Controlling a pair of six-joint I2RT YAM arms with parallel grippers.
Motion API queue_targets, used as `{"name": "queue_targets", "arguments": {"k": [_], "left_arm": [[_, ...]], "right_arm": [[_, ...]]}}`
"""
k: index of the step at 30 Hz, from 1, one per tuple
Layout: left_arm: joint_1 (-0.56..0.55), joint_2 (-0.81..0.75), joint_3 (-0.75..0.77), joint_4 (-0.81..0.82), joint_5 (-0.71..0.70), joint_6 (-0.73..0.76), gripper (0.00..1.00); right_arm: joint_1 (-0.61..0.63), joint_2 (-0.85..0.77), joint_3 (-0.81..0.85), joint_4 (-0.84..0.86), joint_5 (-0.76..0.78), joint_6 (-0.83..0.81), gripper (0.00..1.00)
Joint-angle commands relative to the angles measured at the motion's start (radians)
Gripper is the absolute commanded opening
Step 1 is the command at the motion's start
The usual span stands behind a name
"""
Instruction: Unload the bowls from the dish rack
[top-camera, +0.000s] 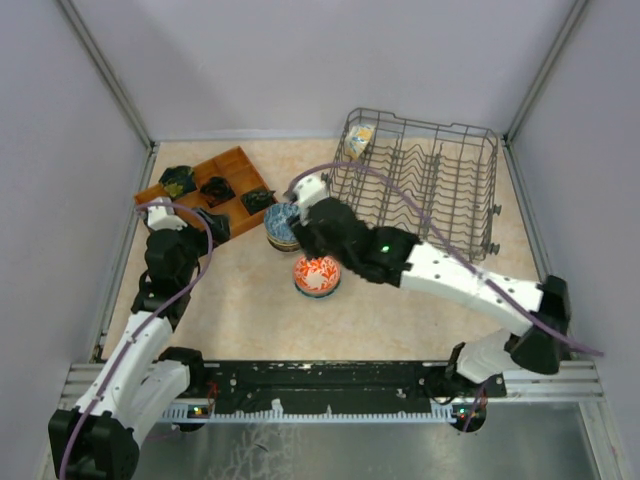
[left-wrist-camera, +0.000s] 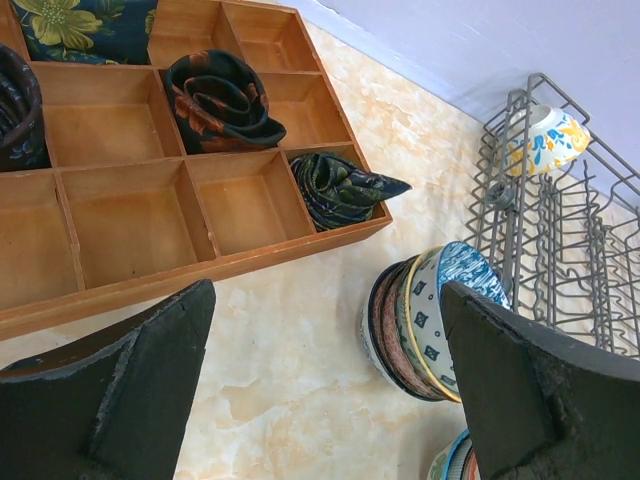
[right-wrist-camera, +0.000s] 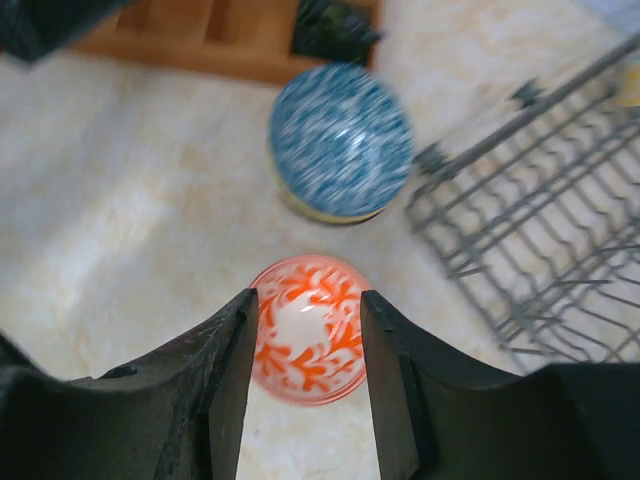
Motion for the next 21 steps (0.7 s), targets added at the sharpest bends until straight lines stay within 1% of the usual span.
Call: {"name": "queue_targets", "arguments": {"k": [1, 2, 4, 6, 8, 12, 15, 19, 21], "left_arm": [[0.006, -0.020, 0.007, 0.007, -0.013, 0.002, 1.00], [0.007, -0.023, 0.004, 0.010, -0.014, 0.001, 0.99], [0.006, -0.030, -0.006, 0.020, -0.016, -0.003, 0.99], [0.007, -0.041, -0.021, 0.036, -0.017, -0.015, 0.99], [0.007, -0.053, -0.041, 0.067, -0.016, -0.026, 0.99], [0.007, -0.069, -0.079, 0.115, -0.027, -0.033, 0.99], [0.007, -0.070, -0.090, 0.135, -0.047, -0.034, 0.99], [0.007, -0.067, -0.108, 0.172, -0.059, -0.042, 0.99], [0.007, -0.061, -0.119, 0.195, -0.060, -0.047, 0.99]], "right_arm": [[-0.216, -0.180, -0.097, 0.287, -0.067, -0.003, 0.46], [-0.304, -0.215, -0.128, 0.345, -0.124, 0.012, 0.46], [-0.437, -0.244, -0.184, 0.484, -0.229, 0.042, 0.48], [-0.559, -0.238, -0.214, 0.582, -0.326, 0.085, 0.48], [-0.648, -0.200, -0.218, 0.653, -0.385, 0.115, 0.49], [-0.786, -0.069, -0.188, 0.785, -0.518, 0.203, 0.49], [-0.864, 0.056, -0.151, 0.877, -0.613, 0.278, 0.50], [-0.939, 0.242, -0.090, 1.006, -0.716, 0.378, 0.51], [-0.964, 0.338, -0.046, 1.043, -0.749, 0.404, 0.53]]}}
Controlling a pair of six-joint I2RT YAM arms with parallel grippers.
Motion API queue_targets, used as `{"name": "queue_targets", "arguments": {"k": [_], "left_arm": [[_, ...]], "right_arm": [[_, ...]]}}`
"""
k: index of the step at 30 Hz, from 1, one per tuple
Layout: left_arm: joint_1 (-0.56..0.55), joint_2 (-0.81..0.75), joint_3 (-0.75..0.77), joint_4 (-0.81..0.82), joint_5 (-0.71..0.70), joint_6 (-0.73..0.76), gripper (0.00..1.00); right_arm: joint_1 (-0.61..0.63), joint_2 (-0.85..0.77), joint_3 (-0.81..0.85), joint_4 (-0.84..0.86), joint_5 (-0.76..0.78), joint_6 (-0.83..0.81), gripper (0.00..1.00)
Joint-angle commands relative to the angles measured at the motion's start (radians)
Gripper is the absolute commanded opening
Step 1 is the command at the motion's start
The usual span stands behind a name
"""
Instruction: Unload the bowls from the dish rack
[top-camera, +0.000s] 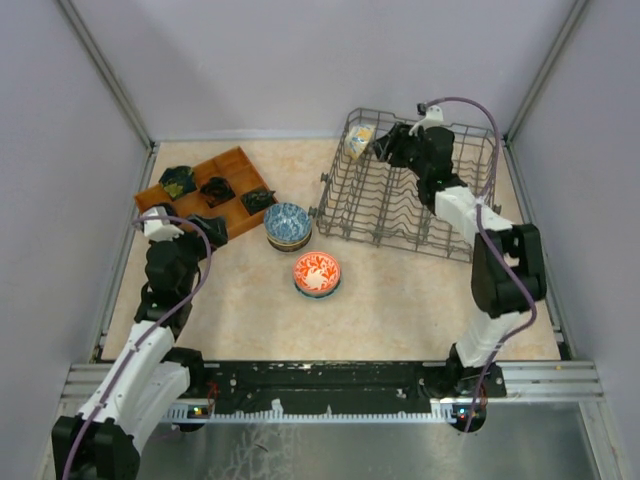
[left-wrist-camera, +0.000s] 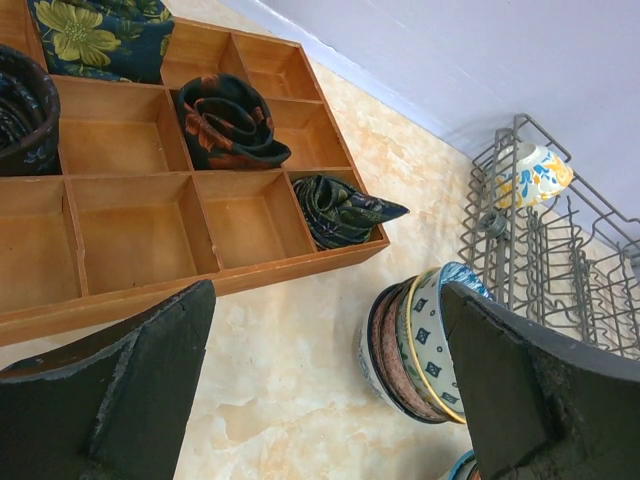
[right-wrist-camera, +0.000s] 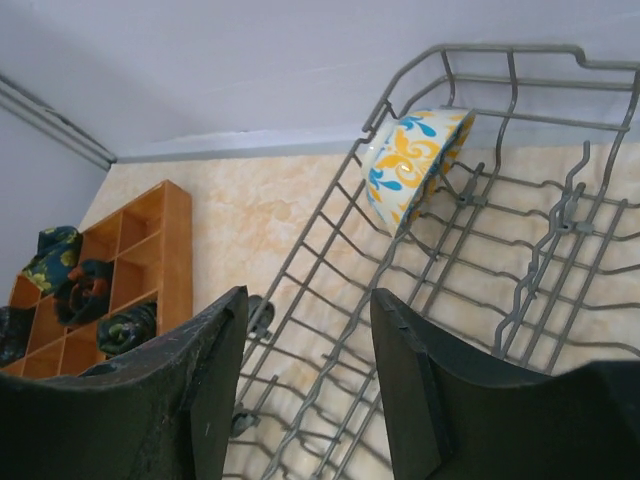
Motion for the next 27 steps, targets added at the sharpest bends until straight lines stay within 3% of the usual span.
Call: {"name": "queue_targets", "arguments": {"k": [1, 13, 27], "left_arm": [[0.007, 0.003, -0.027, 0.095, -0.020, -0.015, 0.99], [0.006, 0.107, -0.040, 0.189, -0.044, -0.009, 0.99], [0.006, 0.171, -0.074, 0.314, -0.037, 0.011, 0.99]], "right_arm": [[-0.058, 0.171, 0.136, 0.194, -0.152, 0.111, 0.54], [-0.098, 0.538, 0.446, 0.209, -0.214, 0.186, 0.57], [-0.099, 0.728, 0.604, 0.269, -0.259, 0.274, 0.57]]}}
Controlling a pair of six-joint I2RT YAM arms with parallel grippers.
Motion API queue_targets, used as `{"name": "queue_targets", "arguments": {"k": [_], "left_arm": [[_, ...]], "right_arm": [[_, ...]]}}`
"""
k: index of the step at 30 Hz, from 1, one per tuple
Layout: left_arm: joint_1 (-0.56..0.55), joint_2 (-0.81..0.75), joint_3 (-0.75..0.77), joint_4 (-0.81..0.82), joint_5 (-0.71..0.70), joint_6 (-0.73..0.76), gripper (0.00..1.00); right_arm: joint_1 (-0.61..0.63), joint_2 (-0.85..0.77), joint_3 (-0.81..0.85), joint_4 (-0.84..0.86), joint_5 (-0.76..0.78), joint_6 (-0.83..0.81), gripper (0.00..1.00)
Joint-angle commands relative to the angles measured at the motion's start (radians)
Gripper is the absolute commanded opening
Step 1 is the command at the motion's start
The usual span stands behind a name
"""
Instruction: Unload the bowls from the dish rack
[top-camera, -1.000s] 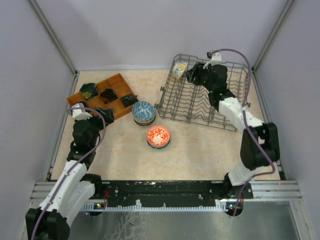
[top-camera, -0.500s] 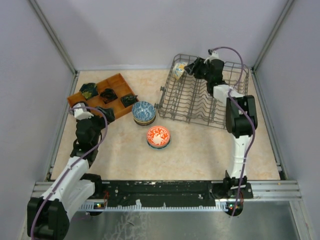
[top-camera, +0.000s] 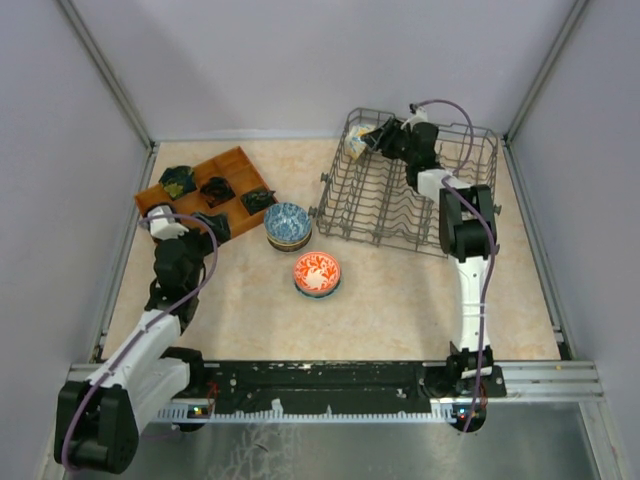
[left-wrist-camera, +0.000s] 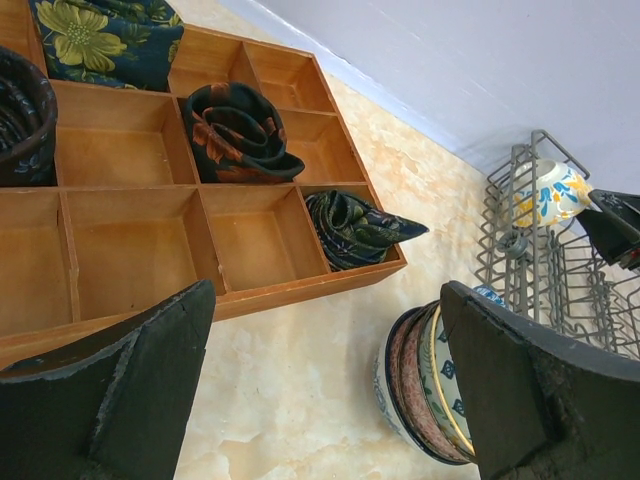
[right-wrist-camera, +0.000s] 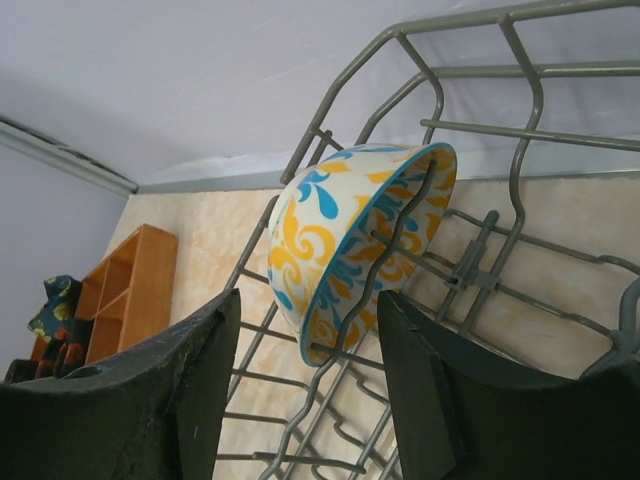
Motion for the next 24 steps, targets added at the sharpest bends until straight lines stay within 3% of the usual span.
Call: {"name": "queue_targets", "arguments": {"k": [1, 14, 24], "left_arm": [[0.006, 0.026, -0.012, 0.075, -0.001, 0.014, 0.99], [0.006, 0.084, -0.010, 0.115, -0.012, 0.019, 0.99], [0.006, 0.103, -0.008, 0.125, -0.020, 0.022, 0.99]], "right_arm": [[-0.004, 0.041, 0.094, 0.092, -0.039, 0.045, 0.57], [-0.006, 0.169, 0.204, 0.173, -0.087, 0.143, 0.53], [-0.006, 0.205, 0.214, 0.252, -0.098, 0.204, 0.34]]}}
